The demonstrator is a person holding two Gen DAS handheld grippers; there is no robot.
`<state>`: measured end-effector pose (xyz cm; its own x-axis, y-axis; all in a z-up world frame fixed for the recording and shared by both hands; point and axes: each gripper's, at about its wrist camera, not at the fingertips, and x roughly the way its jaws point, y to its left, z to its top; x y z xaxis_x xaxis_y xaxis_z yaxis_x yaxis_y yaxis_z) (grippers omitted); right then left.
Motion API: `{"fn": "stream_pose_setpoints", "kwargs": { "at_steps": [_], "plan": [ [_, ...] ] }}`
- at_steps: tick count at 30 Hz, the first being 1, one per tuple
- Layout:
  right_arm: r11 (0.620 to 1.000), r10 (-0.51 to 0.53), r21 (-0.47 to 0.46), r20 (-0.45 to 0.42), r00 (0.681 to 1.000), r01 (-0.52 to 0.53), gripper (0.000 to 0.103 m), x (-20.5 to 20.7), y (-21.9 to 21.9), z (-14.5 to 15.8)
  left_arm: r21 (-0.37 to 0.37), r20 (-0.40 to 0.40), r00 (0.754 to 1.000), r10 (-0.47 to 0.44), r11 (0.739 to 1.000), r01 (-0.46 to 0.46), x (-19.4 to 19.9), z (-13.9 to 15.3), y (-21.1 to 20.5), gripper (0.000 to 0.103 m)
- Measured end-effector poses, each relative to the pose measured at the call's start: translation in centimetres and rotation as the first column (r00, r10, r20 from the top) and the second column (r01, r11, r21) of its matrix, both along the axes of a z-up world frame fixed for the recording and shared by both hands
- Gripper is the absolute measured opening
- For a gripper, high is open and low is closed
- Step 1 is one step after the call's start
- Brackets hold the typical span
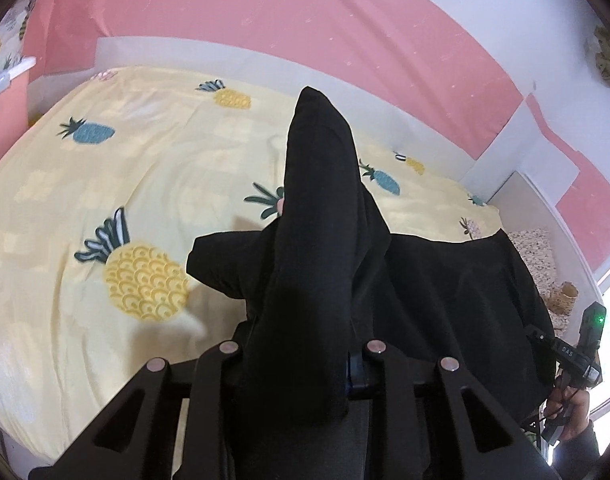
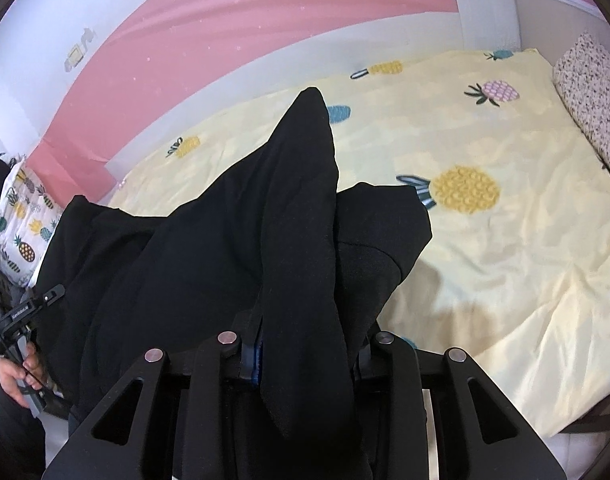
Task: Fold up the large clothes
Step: 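Grasp the folded coat edge with both grippers and fold it over again, then lower the fold onto the coat and open both grippers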
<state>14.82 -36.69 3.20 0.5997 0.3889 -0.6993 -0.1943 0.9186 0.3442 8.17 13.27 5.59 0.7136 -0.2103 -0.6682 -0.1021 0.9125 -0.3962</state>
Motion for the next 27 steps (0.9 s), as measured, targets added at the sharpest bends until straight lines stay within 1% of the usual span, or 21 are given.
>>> {"fn": "stream_pose_setpoints", "kwargs": {
  "at_steps": [7,11,15,18,23,27],
  "plan": [
    [1.0,-0.024,-0.015,0.039,0.999,0.024,0.031,1.5,-0.7,1.6,0.018,0.032,0.998,-0.045,0.999,0.045,2.8,1.9,-2.6,0.027],
    [0.999,-0.038,-0.026,0.065,0.997,0.04,0.031,3.7,-1.8,2.9,0.01,0.048,0.997,-0.065,0.998,0.064,5.2,3.0,-4.0,0.027],
    [0.997,-0.059,-0.041,0.095,0.994,0.063,0.031,6.3,-3.2,4.1,0.011,0.068,0.994,-0.084,0.996,0.084,8.7,4.0,-5.8,0.027],
    [0.995,-0.079,-0.05,0.106,0.991,0.085,0.031,8.6,-4.3,4.4,0.015,0.082,0.991,-0.108,0.994,0.107,11.5,4.5,-7.4,0.027],
    [0.99,-0.117,-0.06,0.119,0.986,0.125,0.031,12.8,-6.7,4.2,0.015,0.102,0.985,-0.143,0.99,0.142,16.6,4.5,-10.5,0.027],
    [0.984,-0.158,-0.062,0.121,0.98,0.167,0.031,16.5,-8.9,3.3,0.019,0.111,0.98,-0.166,0.986,0.164,20.8,3.8,-12.8,0.027]
  ]
}}
